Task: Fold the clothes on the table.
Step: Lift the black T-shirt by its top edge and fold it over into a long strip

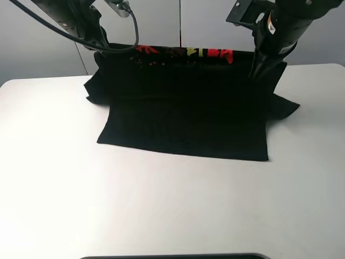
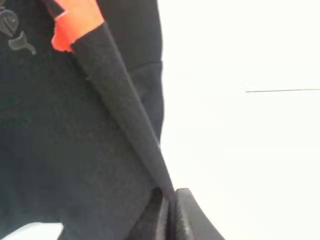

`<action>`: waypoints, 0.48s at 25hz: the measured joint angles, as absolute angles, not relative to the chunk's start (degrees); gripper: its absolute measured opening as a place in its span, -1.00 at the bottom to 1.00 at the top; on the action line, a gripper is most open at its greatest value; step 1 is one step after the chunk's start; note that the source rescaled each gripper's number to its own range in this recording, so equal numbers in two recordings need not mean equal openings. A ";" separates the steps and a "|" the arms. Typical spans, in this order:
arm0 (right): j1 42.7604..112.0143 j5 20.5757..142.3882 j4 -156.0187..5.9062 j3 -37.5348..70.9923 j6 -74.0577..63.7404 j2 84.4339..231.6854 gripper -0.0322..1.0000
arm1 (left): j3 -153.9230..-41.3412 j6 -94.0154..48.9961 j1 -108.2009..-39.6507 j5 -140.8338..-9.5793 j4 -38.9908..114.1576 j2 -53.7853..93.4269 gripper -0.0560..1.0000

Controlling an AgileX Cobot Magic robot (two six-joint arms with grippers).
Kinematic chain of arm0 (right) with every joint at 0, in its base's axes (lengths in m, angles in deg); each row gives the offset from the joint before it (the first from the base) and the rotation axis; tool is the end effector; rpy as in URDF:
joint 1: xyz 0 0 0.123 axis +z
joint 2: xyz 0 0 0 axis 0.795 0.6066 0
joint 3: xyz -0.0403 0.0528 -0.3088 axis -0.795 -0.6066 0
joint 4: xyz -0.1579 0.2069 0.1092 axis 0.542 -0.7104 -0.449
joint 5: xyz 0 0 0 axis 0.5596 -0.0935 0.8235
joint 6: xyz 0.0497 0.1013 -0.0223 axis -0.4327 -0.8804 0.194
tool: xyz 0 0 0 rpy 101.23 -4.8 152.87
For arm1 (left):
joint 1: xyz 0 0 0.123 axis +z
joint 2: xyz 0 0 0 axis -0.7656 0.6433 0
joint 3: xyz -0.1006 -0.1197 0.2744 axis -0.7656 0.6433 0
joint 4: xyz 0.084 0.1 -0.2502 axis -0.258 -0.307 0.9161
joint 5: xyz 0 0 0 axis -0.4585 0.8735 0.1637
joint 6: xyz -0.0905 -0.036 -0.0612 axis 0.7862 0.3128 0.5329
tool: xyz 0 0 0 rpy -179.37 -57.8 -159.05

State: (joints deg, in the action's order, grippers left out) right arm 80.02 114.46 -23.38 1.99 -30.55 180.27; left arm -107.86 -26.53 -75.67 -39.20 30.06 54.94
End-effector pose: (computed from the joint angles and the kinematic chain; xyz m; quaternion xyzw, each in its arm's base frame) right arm 0.3666 0.1295 0.2436 -0.4117 0.8406 -0.2424 0.2554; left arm 0.4308 -0.2159 0.2700 0.4775 0.8193 -0.0102 0.3171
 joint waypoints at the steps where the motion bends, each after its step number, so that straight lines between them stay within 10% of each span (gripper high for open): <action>1: 80.02 114.68 -23.32 1.99 -30.55 178.99 -0.94 | -107.86 -26.44 -76.00 -39.07 30.29 53.85 -0.89; 12: 82.26 123.23 -38.09 -4.82 -16.02 164.50 -0.93 | -101.93 -26.43 -82.16 -31.28 29.99 43.73 -0.89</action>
